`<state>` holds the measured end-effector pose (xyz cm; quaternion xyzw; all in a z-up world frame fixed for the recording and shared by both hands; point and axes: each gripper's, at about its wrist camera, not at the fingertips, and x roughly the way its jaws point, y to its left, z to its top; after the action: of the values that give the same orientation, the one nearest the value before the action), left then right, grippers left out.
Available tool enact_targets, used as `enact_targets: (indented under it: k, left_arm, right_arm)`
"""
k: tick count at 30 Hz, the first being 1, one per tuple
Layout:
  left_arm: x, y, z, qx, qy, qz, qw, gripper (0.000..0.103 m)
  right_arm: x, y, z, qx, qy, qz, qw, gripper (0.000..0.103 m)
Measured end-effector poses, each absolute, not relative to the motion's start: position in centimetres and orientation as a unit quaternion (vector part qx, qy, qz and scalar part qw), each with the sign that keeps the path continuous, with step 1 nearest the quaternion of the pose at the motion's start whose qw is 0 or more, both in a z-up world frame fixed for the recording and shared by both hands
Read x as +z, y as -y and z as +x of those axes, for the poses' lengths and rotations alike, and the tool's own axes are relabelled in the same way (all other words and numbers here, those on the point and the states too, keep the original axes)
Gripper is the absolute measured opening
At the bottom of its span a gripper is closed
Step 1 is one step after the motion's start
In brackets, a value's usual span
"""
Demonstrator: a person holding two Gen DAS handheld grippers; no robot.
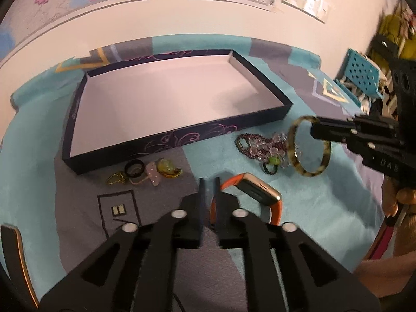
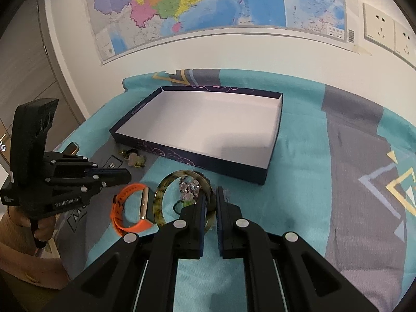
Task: Organize jewelry
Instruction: 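Close left gripper on the orange watch while right gripper closes on the bangle, then carry the watch with left tool while right tool carries the bangle into the box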
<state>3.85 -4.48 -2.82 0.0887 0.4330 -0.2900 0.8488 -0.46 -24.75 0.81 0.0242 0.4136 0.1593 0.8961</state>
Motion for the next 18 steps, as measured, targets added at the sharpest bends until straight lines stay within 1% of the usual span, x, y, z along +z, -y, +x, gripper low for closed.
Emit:
enact_targets:
  k: [1,2,3,5,7,9,11,12,15,18]
  left_arm:
    - [-2.8,4.9,3.6,-0.299,-0.427,0.103,0.847,0.022]
    - [-2.8,5.1,3.4,-0.304,-0.423,0.112,0.846,0.032]
    - [-2.8,5.5,3.2,-0.312,-0.415,0.128,0.845,0.035]
    - [-3.0,6.1,3.2,-0.315,-0.411,0.151,0.842,0.035]
    - [-3.5,6.6,3.7,-0.320,-0.418,0.163,0.834,0.030]
    - [-4.3,6.9,4.4,-0.320,-0.428,0.172,0.828,0.020]
    - [-4.7,7.0,4.5,-0.328,-0.428,0.179,0.823,0.017]
    - [-4.8,7.1,4.4,-0.330,-0.426,0.182,0.822,0.012]
    - [-4.6,6.8,4.6,-0.330,-0.432,0.165,0.823,0.008]
    - [-4.6,6.0,5.1,-0.324,-0.445,0.127,0.825,0.006]
  right_arm:
    - [0.8,24.7,-0.4,0.161,-0.414,0.024,0.896,0.006]
    - [0.7,24.6,-0.4,0.161,-0.415,0.025,0.895,0.006]
    - [0.6,24.6,-0.4,0.161,-0.416,0.026,0.894,0.006]
    - [0.3,24.7,-0.3,0.160,-0.419,0.029,0.893,0.006]
    - [0.2,24.9,-0.3,0.158,-0.421,0.032,0.893,0.006]
    - [0.1,24.9,-0.3,0.157,-0.422,0.033,0.892,0.006]
    - [0.0,24.9,-0.2,0.158,-0.423,0.033,0.892,0.006]
    - [0.0,24.9,-0.2,0.157,-0.423,0.033,0.892,0.006]
    - [-0.1,25.0,0.0,0.158,-0.424,0.034,0.891,0.006]
    - [0.1,24.9,0.3,0.161,-0.422,0.032,0.892,0.006]
